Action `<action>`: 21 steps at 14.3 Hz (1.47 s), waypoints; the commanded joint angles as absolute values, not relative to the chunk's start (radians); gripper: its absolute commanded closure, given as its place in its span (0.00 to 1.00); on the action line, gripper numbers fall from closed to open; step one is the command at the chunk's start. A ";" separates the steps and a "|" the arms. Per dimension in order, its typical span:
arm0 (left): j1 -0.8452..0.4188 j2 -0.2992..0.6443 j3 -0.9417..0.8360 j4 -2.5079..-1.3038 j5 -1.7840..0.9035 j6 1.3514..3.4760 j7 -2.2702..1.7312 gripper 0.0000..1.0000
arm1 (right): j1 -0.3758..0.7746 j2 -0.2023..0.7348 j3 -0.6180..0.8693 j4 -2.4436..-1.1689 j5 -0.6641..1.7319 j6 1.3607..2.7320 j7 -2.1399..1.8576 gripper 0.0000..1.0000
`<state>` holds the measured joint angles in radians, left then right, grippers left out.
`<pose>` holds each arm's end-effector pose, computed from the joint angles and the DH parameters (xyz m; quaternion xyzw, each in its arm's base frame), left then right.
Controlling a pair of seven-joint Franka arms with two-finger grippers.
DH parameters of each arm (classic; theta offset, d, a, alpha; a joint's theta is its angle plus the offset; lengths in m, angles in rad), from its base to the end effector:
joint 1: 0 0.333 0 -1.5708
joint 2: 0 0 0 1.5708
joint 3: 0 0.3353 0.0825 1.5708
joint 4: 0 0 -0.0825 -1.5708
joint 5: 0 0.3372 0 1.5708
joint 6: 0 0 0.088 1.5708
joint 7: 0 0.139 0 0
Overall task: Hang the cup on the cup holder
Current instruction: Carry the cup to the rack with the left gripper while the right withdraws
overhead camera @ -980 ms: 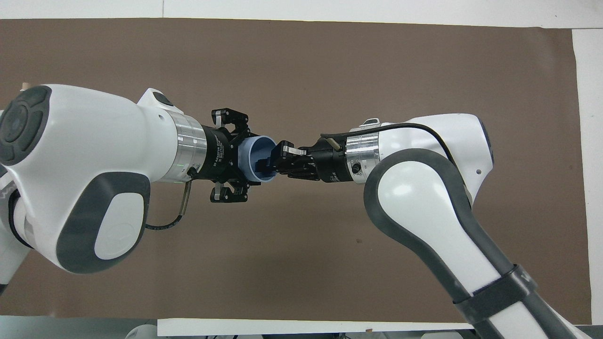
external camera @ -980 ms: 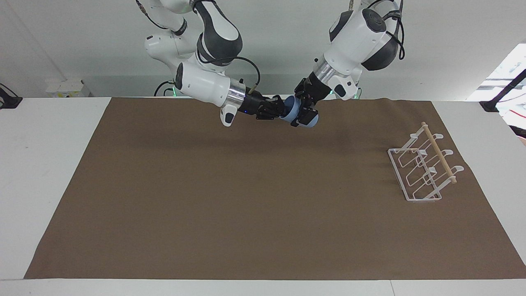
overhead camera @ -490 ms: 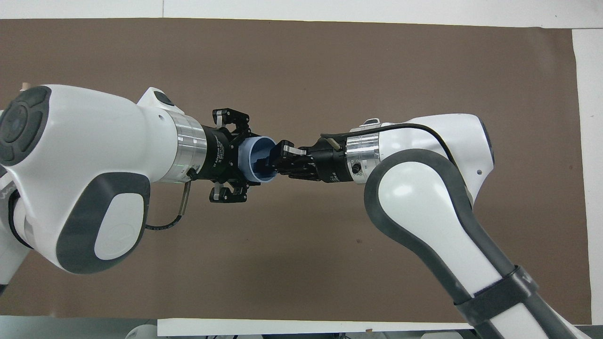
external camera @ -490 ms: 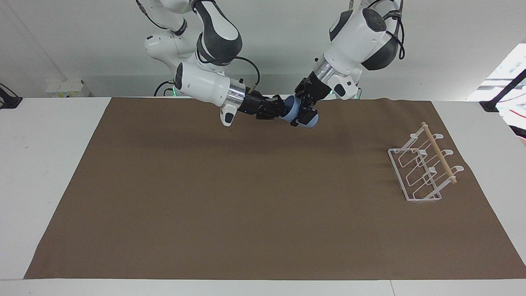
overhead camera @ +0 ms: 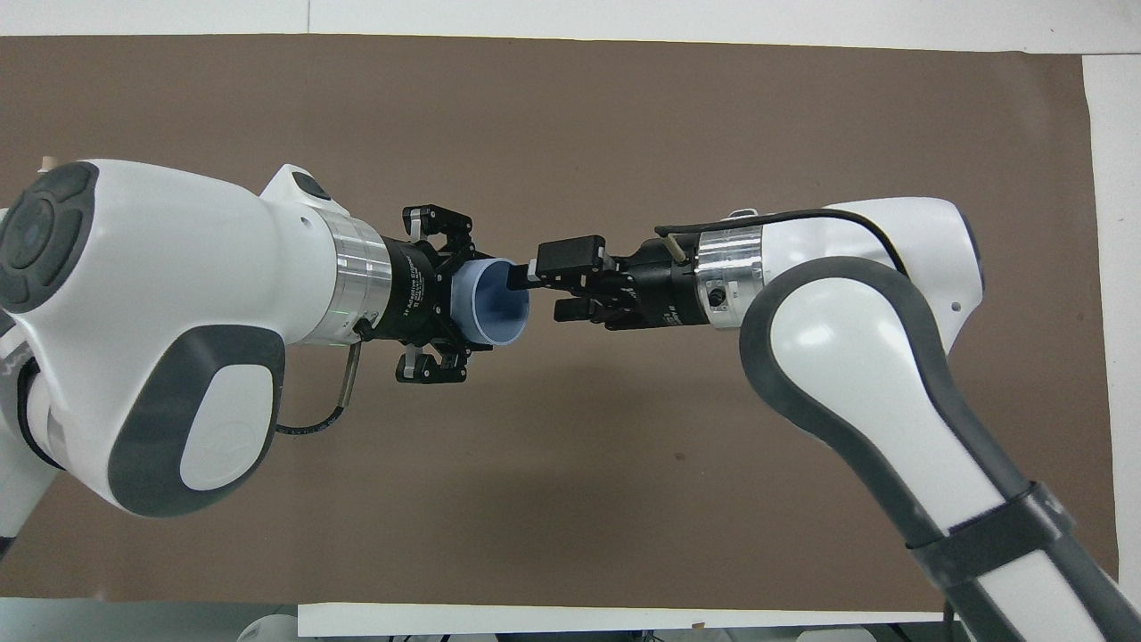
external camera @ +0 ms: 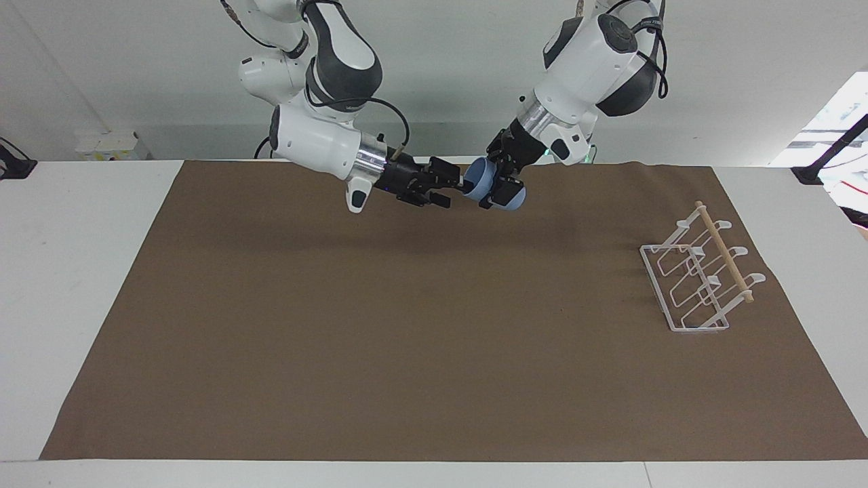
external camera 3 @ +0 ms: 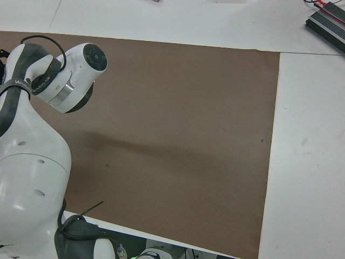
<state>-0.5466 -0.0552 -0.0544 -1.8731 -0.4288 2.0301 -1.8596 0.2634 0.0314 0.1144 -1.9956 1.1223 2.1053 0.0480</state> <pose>0.4152 -0.3286 0.5599 0.7425 0.6315 -0.1522 0.1638 0.4859 0.2647 0.4977 -0.8752 0.1108 0.0672 0.4661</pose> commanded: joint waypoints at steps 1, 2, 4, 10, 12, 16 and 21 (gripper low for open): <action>-0.552 -0.084 -0.043 -1.901 -0.370 1.988 -1.826 1.00 | 0.128 0.009 0.117 -2.003 0.924 1.995 0.057 0.01; -0.546 -0.086 -0.043 -1.902 -0.362 1.982 -1.797 1.00 | 0.097 0.008 0.117 -2.002 0.854 1.974 0.057 0.01; -0.500 -0.081 -0.040 -1.893 -0.322 1.932 -1.754 1.00 | 0.037 -0.003 0.117 -2.000 0.685 1.970 0.051 0.01; -0.463 -0.092 -0.040 -1.905 -0.003 1.824 -1.560 1.00 | -0.066 0.011 0.117 -1.818 0.206 1.794 0.058 0.01; -0.460 -0.063 -0.040 -1.934 0.093 1.801 -1.503 1.00 | -0.125 0.005 0.115 -1.758 0.109 1.702 0.058 0.01; -0.485 0.047 -0.040 -1.927 0.453 1.749 -1.531 1.00 | -0.161 0.003 0.106 -1.570 -0.018 1.499 0.051 0.01; -0.515 0.151 -0.040 -1.934 0.912 1.588 -1.655 1.00 | -0.161 0.002 0.104 -1.511 -0.080 1.382 -0.014 0.01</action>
